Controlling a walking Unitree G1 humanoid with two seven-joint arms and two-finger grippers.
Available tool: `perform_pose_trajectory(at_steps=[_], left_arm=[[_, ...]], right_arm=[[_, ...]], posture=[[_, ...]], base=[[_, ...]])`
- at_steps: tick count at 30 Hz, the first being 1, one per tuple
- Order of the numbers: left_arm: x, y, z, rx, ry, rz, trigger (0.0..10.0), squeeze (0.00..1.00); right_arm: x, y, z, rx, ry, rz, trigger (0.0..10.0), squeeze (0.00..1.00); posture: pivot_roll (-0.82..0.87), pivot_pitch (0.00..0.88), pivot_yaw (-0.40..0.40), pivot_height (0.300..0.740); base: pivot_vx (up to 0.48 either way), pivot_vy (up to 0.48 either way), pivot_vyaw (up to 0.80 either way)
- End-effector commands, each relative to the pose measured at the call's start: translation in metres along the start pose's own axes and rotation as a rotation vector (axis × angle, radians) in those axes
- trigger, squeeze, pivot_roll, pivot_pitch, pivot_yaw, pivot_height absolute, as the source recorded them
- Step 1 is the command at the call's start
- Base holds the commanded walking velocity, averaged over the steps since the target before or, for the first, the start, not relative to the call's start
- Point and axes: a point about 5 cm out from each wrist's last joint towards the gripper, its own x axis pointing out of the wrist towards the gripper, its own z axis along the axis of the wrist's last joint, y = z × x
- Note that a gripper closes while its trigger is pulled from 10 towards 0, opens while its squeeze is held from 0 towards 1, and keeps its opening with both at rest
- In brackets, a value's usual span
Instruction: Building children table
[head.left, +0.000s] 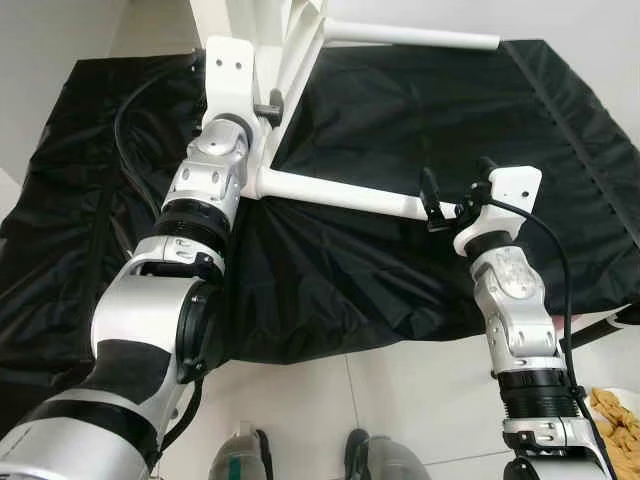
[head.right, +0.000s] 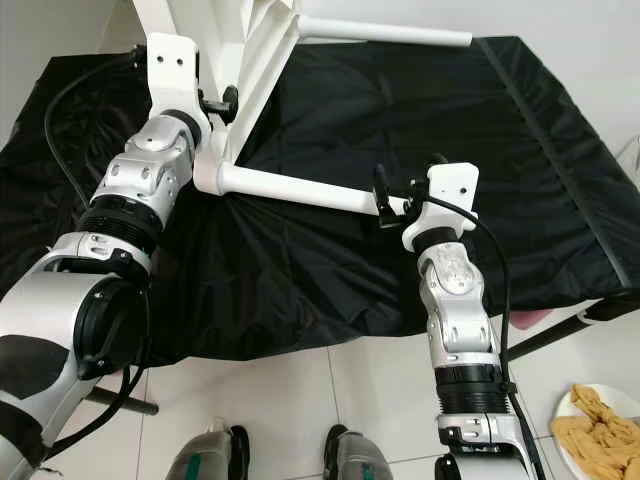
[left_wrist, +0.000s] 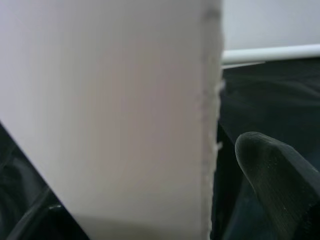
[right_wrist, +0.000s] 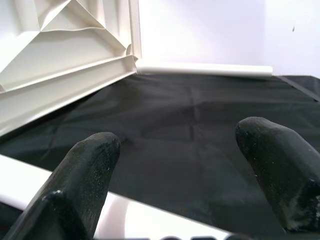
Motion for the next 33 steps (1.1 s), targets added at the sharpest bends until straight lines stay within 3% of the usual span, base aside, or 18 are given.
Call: perform_pose_trajectory(at_steps=[1, 2, 3, 4, 20, 21, 24, 25, 26, 27, 28, 33], left_arm=[[0.0, 0.004, 0.002, -0.028, -0.019, 0.142, 10.0, 0.0], [0.0, 0.004, 0.002, -0.028, -0.019, 0.142, 10.0, 0.0], [0.0, 0.005, 0.001, -0.041, -0.01, 0.142, 3.8, 0.0], [0.0, 0.008, 0.0, -0.069, -0.003, 0.152, 0.0, 0.0], [-0.007, 0.026, 0.004, -0.052, -0.045, 0.237, 0.0, 0.0], [-0.009, 0.028, 0.005, -0.053, -0.053, 0.242, 0.6, 0.0], [-0.012, 0.031, 0.005, -0.051, -0.059, 0.248, 0.8, 0.0], [-0.015, 0.032, 0.005, -0.049, -0.064, 0.248, 1.5, 0.0], [-0.019, 0.032, 0.005, -0.053, -0.074, 0.239, 4.2, 0.0], [-0.019, 0.032, 0.005, -0.053, -0.074, 0.239, 4.2, 0.0], [-0.025, 0.031, 0.004, -0.04, -0.081, 0.212, 10.0, 0.0], [-0.034, 0.03, 0.002, -0.045, -0.086, 0.175, 10.0, 0.0]], right_arm=[[-0.003, 0.0, -0.001, 0.0, 0.012, -0.008, 10.0, 0.0], [-0.003, 0.0, -0.001, 0.0, 0.012, -0.008, 10.0, 0.0], [-0.003, -0.001, 0.0, -0.001, 0.013, -0.011, 10.0, 0.0], [-0.004, -0.001, 0.0, -0.002, 0.014, -0.016, 10.0, 0.0], [-0.007, -0.004, -0.002, -0.004, 0.04, -0.031, 10.0, 0.0], [-0.006, -0.003, -0.002, -0.003, 0.039, -0.029, 10.0, 0.0], [-0.004, -0.003, -0.002, -0.003, 0.038, -0.026, 10.0, 0.0], [-0.004, -0.003, -0.002, -0.003, 0.039, -0.024, 10.0, 0.0], [-0.003, -0.002, -0.002, -0.003, 0.04, -0.022, 10.0, 0.0], [-0.003, -0.002, -0.002, -0.003, 0.04, -0.022, 10.0, 0.0], [-0.002, -0.002, -0.002, -0.002, 0.041, -0.018, 10.0, 0.0], [0.0, -0.001, -0.003, -0.003, 0.041, -0.012, 10.0, 0.0]], posture=[[-0.04, 0.162, 0.069, 0.74], [-0.04, 0.162, 0.069, 0.74], [-0.05, 0.174, 0.071, 0.74], [-0.05, 0.18, 0.071, 0.74], [-0.02, 0.201, 0.063, 0.74], [-0.01, 0.201, 0.059, 0.74], [-0.01, 0.203, 0.059, 0.74], [0.0, 0.201, 0.057, 0.74], [0.0, 0.202, 0.052, 0.74], [0.0, 0.202, 0.052, 0.74], [0.01, 0.203, 0.051, 0.74], [0.01, 0.203, 0.049, 0.74]], base=[[0.0, 0.0, 0.0], [0.0, 0.0, 0.0], [0.0, 0.0, 0.0], [0.0, 0.0, 0.0], [0.0, 0.0, 0.0], [0.0, 0.0, 0.0], [0.0, 0.0, 0.0], [0.0, 0.0, 0.0], [0.0, 0.0, 0.0], [0.0, 0.0, 0.0], [0.0, 0.0, 0.0], [0.0, 0.0, 0.0]])
